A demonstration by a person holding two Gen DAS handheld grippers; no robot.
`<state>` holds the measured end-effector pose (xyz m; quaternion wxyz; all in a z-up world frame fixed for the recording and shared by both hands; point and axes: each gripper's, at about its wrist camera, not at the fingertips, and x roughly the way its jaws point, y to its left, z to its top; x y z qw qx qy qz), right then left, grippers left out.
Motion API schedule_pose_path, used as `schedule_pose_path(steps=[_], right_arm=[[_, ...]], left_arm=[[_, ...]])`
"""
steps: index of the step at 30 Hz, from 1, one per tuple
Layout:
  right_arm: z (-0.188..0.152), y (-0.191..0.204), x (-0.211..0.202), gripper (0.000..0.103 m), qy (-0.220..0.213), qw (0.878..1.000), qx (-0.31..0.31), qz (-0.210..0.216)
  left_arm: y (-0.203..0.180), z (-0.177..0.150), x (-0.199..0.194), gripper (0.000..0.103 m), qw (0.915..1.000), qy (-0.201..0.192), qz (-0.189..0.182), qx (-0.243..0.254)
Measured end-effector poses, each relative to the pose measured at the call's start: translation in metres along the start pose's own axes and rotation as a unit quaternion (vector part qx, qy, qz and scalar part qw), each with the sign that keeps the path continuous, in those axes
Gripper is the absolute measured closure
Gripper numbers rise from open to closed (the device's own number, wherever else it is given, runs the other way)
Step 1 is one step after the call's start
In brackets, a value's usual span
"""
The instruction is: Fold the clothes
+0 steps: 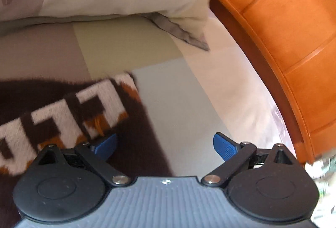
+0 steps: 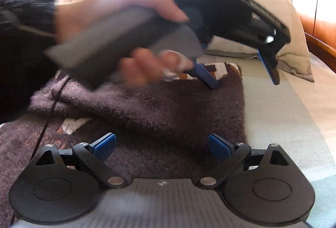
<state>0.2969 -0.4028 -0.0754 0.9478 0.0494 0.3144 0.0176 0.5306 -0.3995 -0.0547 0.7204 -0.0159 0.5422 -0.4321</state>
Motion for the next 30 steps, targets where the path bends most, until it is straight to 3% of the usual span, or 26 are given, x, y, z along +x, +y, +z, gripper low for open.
schedule_pose_path(steps=[4,8,11,13,16,18,22,24,30], right_arm=[[-0.002,0.004,0.003,0.001,0.008,1.000,-0.009,-0.002],[-0.004,0.002,0.010,0.001,0.034,0.999,0.008,-0.002],[-0.003,-0.004,0.006,0.003,0.021,0.999,0.027,0.009],[-0.002,-0.003,-0.001,0.004,0.010,1.000,0.028,0.002],[0.002,0.002,-0.019,0.004,-0.032,0.999,0.010,-0.029],[0.004,0.007,-0.027,0.004,-0.061,0.998,-0.001,-0.017],[0.011,0.012,-0.006,0.004,-0.041,0.998,0.018,0.036],[0.014,0.014,0.012,0.004,0.001,0.999,0.034,0.037],[0.009,0.009,0.023,0.002,0.030,0.997,0.054,0.040]], left_arm=[[0.012,0.011,0.008,0.005,0.9989,-0.029,-0.024,-0.028],[0.012,0.015,0.014,0.004,0.9987,-0.039,-0.020,-0.026],[0.000,0.015,0.002,0.005,0.9992,-0.036,-0.011,-0.017],[-0.007,0.013,-0.011,0.005,0.9988,-0.040,-0.028,0.001],[-0.011,0.015,-0.022,0.004,0.9988,-0.043,-0.021,0.013],[-0.008,0.019,-0.022,0.004,0.9994,-0.029,-0.017,0.010],[-0.009,0.024,-0.007,0.004,0.9998,0.002,-0.002,0.019],[-0.012,0.027,0.000,0.004,0.9993,0.011,0.018,0.032],[-0.003,0.040,0.023,0.004,0.9993,-0.007,0.024,0.028]])
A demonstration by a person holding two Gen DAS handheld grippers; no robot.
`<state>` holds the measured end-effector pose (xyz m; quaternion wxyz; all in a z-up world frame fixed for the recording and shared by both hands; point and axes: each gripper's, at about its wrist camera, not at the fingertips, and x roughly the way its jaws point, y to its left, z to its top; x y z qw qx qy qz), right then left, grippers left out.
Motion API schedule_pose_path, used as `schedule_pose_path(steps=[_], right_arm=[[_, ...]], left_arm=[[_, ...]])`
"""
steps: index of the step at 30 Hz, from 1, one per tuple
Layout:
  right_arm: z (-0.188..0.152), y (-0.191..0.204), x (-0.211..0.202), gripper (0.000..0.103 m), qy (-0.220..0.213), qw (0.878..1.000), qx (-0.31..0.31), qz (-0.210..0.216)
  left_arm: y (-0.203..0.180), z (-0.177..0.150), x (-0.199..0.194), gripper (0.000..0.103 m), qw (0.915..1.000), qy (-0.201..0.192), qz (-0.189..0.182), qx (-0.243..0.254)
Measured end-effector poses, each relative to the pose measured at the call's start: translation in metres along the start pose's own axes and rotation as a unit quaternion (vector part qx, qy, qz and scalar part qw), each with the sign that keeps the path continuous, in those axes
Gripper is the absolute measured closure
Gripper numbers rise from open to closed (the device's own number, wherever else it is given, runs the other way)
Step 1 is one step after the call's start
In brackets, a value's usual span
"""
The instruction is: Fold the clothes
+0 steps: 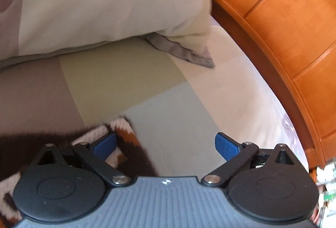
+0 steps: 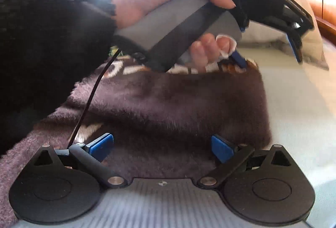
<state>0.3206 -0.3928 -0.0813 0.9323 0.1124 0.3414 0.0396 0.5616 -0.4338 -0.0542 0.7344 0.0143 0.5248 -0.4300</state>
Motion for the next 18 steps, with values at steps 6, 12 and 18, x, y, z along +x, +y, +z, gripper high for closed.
schedule_pose_path(steps=[6,12,18], right_arm=[[-0.001,0.004,-0.007,0.002,-0.003,1.000,-0.010,-0.010],[-0.005,-0.005,-0.026,0.002,-0.015,1.000,-0.013,0.001],[-0.007,-0.014,-0.040,0.002,-0.032,0.999,-0.001,0.031]], left_arm=[[-0.006,-0.007,-0.025,0.004,0.9998,-0.002,0.009,0.017],[0.011,-0.039,-0.088,0.004,0.9997,-0.013,0.013,0.016],[0.069,-0.096,-0.103,0.004,0.9983,-0.018,0.027,-0.047]])
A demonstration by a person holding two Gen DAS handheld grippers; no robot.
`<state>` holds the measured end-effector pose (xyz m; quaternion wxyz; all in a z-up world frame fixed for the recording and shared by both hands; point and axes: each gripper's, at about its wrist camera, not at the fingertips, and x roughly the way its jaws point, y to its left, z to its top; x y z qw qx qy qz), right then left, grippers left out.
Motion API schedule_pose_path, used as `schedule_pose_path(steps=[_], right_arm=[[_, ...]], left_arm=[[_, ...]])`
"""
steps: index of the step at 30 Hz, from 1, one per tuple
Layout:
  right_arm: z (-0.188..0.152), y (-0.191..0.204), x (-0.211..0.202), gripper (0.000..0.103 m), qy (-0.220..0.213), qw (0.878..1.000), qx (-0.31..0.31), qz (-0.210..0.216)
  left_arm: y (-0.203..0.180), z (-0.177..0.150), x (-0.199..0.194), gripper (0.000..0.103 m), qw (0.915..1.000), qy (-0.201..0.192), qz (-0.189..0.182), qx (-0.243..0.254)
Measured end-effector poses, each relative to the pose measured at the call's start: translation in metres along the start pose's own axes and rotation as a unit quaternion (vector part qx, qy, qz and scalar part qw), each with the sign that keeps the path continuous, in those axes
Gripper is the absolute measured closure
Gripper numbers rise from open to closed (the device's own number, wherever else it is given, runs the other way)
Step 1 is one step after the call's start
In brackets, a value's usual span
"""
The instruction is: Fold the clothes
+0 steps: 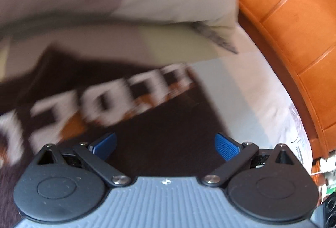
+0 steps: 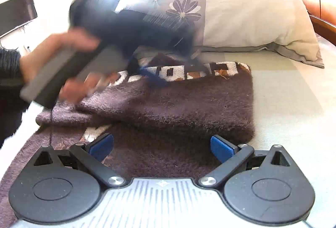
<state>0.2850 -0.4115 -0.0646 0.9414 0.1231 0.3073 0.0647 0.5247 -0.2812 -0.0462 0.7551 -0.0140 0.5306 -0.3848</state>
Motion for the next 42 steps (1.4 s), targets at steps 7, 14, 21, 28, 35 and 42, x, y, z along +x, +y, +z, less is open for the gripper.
schedule_pose_path(steps=[7,14,21,28,35,42], right_arm=[[0.003,0.005,-0.006,0.002,-0.011,1.000,-0.008,0.008],[0.002,0.002,-0.006,0.002,-0.016,1.000,0.003,0.011],[0.008,0.005,-0.005,0.002,-0.035,0.999,0.016,0.020],[0.022,0.013,0.003,0.002,-0.059,0.998,0.009,0.011],[0.017,0.008,0.035,0.000,-0.019,1.000,0.022,0.000],[0.013,-0.002,0.040,0.000,0.004,0.999,0.045,0.013]], left_arm=[[0.071,-0.027,-0.046,0.003,0.9923,-0.057,-0.046,-0.099],[0.098,-0.053,-0.080,0.004,0.9875,-0.085,-0.022,-0.131],[0.082,-0.055,-0.077,0.003,0.9909,-0.092,-0.001,-0.098],[0.118,-0.092,-0.111,0.004,0.9820,-0.107,0.007,-0.156],[0.123,-0.054,-0.100,0.003,0.9816,-0.127,0.002,-0.143],[0.137,-0.062,-0.086,0.004,0.9707,-0.149,0.022,-0.187]])
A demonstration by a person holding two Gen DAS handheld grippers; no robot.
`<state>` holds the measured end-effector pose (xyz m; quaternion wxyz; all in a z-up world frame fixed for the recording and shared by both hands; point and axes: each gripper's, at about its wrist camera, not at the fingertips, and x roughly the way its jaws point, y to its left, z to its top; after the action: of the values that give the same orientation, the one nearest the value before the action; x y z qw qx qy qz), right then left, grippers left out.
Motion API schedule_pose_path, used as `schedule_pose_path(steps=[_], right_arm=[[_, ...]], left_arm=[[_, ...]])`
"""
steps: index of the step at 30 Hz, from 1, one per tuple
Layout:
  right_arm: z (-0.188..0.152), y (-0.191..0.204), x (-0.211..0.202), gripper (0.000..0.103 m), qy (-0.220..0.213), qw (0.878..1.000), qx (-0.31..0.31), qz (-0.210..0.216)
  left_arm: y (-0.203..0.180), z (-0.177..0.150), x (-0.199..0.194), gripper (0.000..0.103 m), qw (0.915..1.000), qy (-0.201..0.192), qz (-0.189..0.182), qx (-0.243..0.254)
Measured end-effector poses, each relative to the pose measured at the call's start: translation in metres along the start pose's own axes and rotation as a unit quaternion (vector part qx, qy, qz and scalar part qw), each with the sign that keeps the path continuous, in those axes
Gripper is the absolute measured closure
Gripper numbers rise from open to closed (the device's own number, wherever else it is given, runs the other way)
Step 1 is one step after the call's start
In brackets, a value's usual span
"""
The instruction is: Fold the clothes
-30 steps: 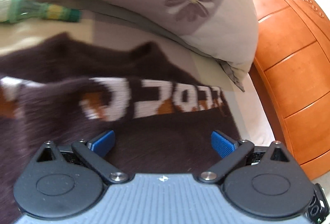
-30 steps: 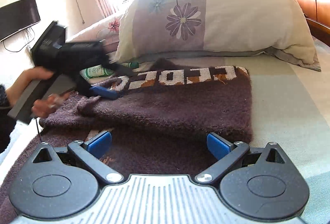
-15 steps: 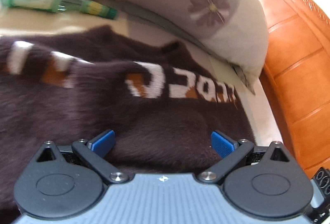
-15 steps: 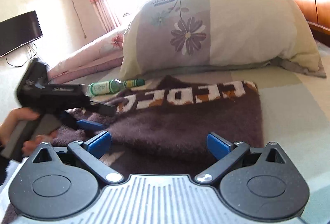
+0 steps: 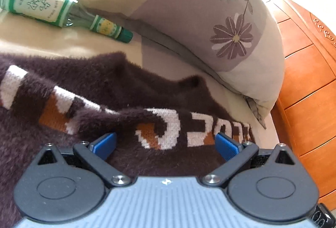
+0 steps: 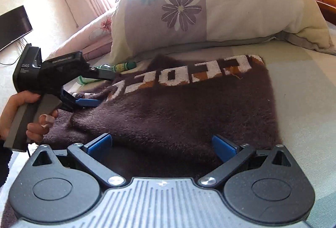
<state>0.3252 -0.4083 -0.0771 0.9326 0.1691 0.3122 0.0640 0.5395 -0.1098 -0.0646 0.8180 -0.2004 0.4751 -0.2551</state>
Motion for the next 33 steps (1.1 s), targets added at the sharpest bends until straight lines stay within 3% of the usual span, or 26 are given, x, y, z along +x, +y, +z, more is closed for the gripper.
schedule_pose_path(steps=[3,10,12,15,17,20,25,33], right_arm=[[-0.002,0.004,0.001,0.000,0.002,1.000,-0.014,-0.006],[-0.005,0.008,0.002,0.000,0.005,0.999,-0.032,-0.018],[-0.004,0.007,0.002,0.000,0.004,1.000,-0.028,-0.015],[-0.002,0.005,0.001,0.000,0.005,1.000,-0.016,-0.011],[0.000,0.004,-0.002,0.000,0.005,1.000,-0.005,-0.009],[0.004,0.003,-0.008,0.000,0.005,1.000,0.009,-0.008],[0.002,0.012,-0.024,0.000,0.010,1.000,0.013,-0.008],[-0.046,0.058,-0.079,0.000,0.019,0.999,-0.016,-0.037]], left_arm=[[-0.015,0.005,-0.004,0.004,0.9998,0.015,0.010,0.003],[-0.062,0.009,0.025,0.004,0.9981,0.031,-0.031,0.043],[-0.063,0.008,0.037,0.004,0.9984,0.033,-0.007,0.046],[-0.052,0.006,0.035,0.008,0.9996,0.024,0.012,0.011],[-0.052,0.005,0.019,0.008,0.9995,0.017,0.027,0.003],[-0.058,0.001,-0.013,0.008,0.9973,0.020,0.064,0.030],[-0.069,-0.016,-0.081,0.008,0.9947,0.034,0.080,0.056],[-0.080,-0.084,-0.177,0.006,0.9853,0.039,0.093,0.138]])
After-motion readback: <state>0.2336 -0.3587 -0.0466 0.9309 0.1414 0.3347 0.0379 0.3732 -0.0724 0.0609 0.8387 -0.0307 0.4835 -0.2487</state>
